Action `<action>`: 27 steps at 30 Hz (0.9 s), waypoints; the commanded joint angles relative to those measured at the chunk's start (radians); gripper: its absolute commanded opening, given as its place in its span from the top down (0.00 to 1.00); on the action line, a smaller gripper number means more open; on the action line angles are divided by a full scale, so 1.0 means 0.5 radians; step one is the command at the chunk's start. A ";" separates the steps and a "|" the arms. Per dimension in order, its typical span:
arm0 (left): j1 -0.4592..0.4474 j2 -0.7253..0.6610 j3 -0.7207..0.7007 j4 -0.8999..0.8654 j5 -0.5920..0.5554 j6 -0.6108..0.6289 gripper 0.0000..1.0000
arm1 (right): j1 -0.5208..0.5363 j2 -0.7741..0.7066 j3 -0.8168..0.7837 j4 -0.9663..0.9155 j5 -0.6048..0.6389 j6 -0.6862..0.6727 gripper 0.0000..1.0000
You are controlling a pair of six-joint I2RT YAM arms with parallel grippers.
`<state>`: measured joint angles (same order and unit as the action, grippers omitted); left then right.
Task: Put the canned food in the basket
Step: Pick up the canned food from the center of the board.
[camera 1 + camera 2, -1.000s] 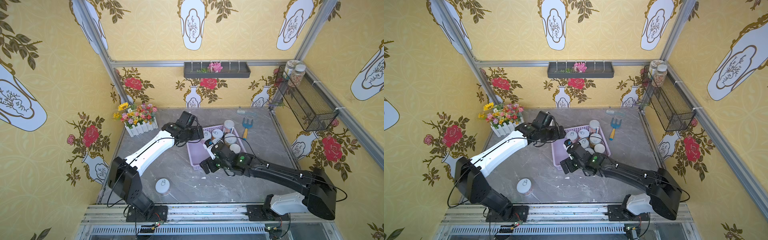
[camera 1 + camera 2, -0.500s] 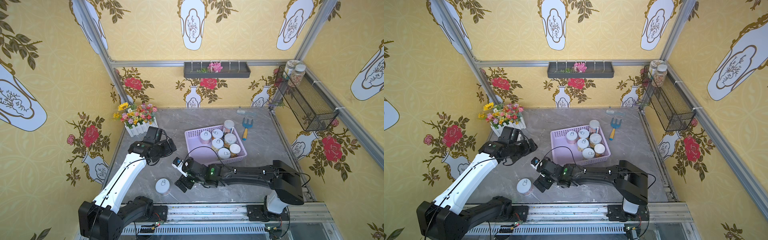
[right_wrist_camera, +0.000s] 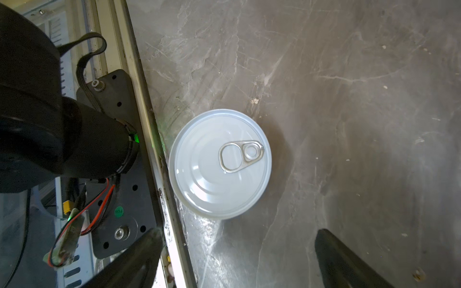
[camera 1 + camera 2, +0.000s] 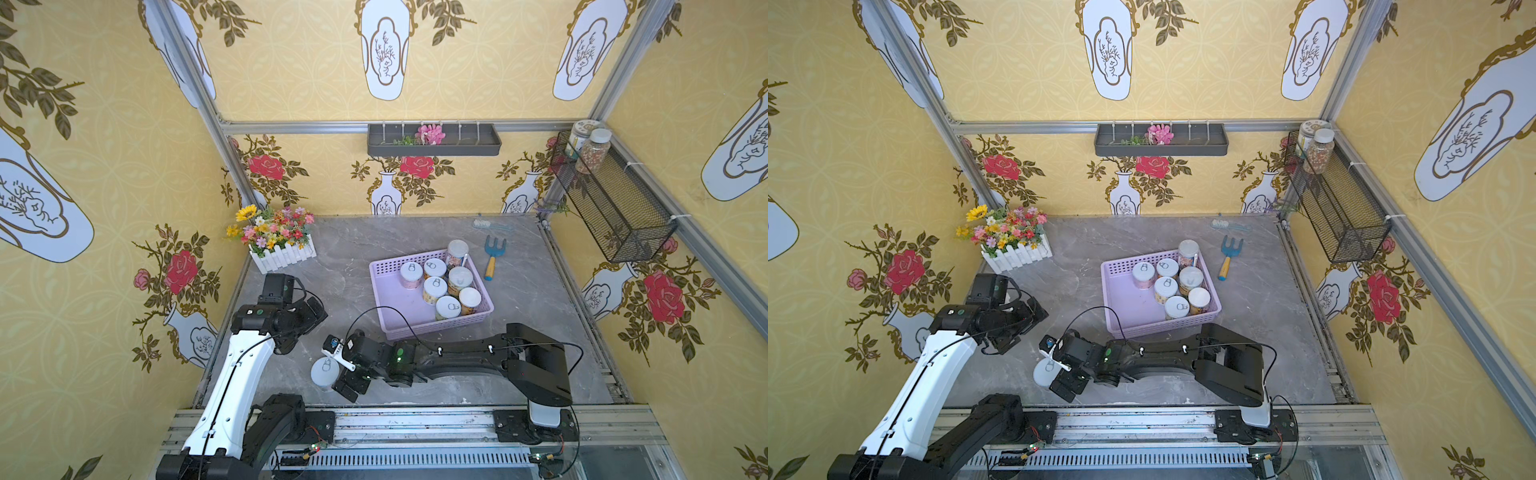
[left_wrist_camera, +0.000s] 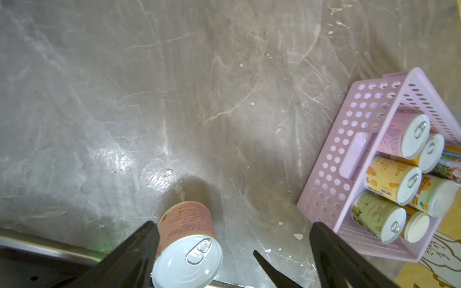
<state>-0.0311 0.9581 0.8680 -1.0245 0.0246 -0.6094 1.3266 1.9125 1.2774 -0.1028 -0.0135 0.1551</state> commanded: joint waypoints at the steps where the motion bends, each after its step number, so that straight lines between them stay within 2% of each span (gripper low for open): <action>1: 0.083 -0.032 -0.041 -0.046 0.047 -0.012 0.01 | 0.021 0.060 0.069 0.068 -0.013 -0.042 0.01; 6: 0.228 -0.061 -0.101 -0.061 0.106 0.011 0.02 | 0.023 0.155 0.169 0.030 -0.028 -0.064 0.01; 11: 0.319 -0.088 -0.139 -0.065 0.117 0.004 0.00 | 0.022 0.253 0.286 -0.055 0.065 -0.071 0.01; 14: 0.390 -0.087 -0.167 -0.055 0.197 0.008 0.00 | 0.022 0.296 0.336 -0.077 0.103 -0.074 0.01; 27: 0.611 -0.103 -0.239 -0.007 0.275 -0.001 0.00 | 0.025 0.464 0.529 -0.098 0.025 -0.077 0.06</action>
<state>0.2569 0.9058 0.7567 -1.0409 0.1349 -0.6102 1.3369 2.1311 1.5230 -0.1474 0.0116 0.1226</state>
